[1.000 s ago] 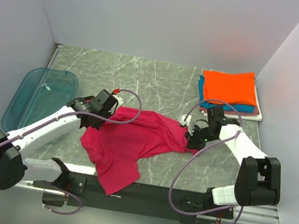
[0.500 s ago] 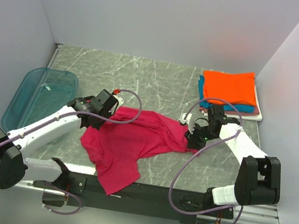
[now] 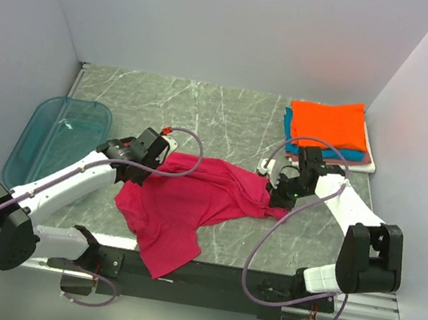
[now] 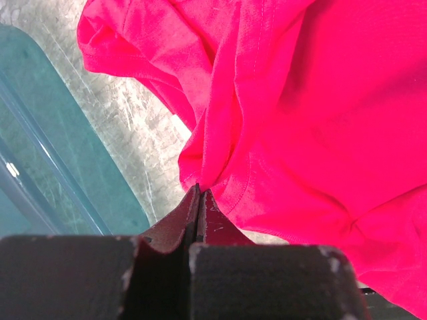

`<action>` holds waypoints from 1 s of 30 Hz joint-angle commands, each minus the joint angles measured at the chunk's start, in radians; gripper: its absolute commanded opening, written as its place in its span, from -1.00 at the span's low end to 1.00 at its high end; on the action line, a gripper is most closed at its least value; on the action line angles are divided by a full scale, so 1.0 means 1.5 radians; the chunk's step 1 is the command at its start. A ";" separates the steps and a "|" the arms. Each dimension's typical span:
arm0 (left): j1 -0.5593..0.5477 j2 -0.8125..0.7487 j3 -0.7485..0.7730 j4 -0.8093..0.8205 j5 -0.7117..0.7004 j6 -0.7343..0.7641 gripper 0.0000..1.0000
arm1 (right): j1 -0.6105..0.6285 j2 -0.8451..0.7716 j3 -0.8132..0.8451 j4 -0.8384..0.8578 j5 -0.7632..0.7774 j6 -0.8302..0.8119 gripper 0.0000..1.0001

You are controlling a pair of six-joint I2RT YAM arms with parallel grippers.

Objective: Fold and stack the t-shirts
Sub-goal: Flatten the tshirt out

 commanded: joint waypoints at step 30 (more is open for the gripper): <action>0.013 -0.500 0.347 0.520 -0.067 0.146 -0.99 | -0.005 -0.216 0.963 -0.120 0.186 0.180 -1.00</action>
